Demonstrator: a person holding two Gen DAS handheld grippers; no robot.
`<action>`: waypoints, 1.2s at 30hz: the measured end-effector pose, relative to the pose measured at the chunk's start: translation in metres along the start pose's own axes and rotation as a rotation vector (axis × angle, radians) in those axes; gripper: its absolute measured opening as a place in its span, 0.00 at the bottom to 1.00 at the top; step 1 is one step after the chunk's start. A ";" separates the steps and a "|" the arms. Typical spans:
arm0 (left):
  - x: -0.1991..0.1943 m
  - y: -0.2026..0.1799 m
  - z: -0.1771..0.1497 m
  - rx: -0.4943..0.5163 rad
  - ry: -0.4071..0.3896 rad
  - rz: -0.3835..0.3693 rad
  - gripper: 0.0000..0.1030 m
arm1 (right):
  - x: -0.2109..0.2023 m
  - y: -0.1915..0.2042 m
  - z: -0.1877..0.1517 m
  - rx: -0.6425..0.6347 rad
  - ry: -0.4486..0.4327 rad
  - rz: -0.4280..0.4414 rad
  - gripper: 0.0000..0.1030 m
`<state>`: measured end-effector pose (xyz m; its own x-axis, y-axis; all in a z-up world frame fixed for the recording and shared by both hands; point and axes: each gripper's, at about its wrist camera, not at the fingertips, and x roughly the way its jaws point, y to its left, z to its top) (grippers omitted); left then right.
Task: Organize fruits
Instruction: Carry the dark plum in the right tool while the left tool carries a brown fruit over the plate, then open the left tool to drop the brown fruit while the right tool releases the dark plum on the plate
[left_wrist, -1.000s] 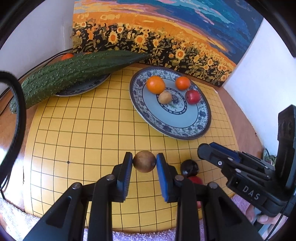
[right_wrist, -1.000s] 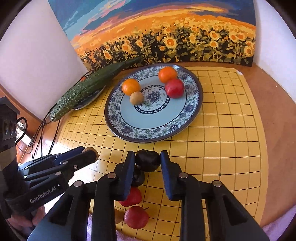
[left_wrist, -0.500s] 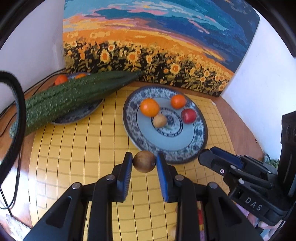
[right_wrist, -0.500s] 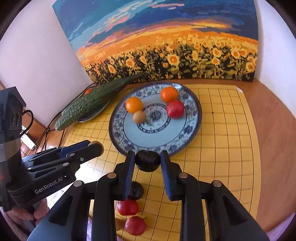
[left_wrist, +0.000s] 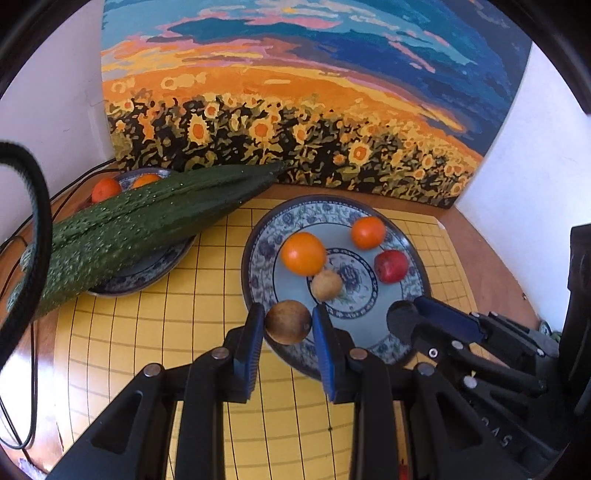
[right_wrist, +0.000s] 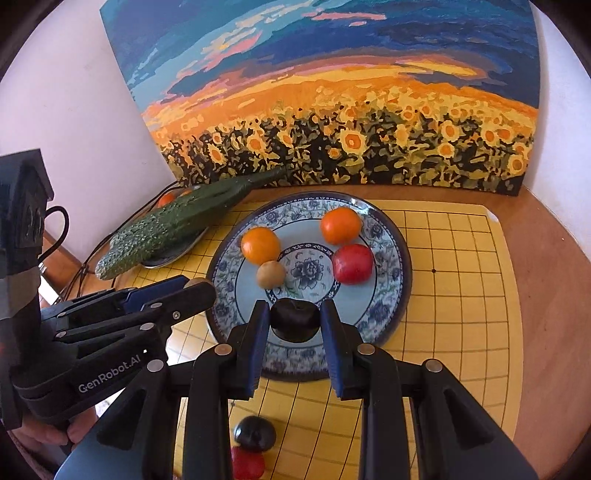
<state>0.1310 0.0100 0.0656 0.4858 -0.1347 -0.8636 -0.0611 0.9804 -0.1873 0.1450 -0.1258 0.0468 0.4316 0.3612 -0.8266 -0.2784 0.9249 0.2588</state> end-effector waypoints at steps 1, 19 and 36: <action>0.003 0.000 0.001 0.000 0.002 0.001 0.27 | 0.003 0.000 0.001 0.000 0.002 0.000 0.29; 0.024 0.003 0.009 0.024 0.014 0.015 0.27 | 0.034 -0.008 0.006 -0.009 0.032 -0.028 0.29; 0.015 -0.002 0.012 0.045 0.006 0.017 0.28 | 0.021 -0.006 0.006 0.009 -0.003 0.003 0.40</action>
<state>0.1493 0.0080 0.0586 0.4799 -0.1186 -0.8693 -0.0301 0.9880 -0.1514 0.1614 -0.1234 0.0308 0.4334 0.3639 -0.8245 -0.2721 0.9250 0.2652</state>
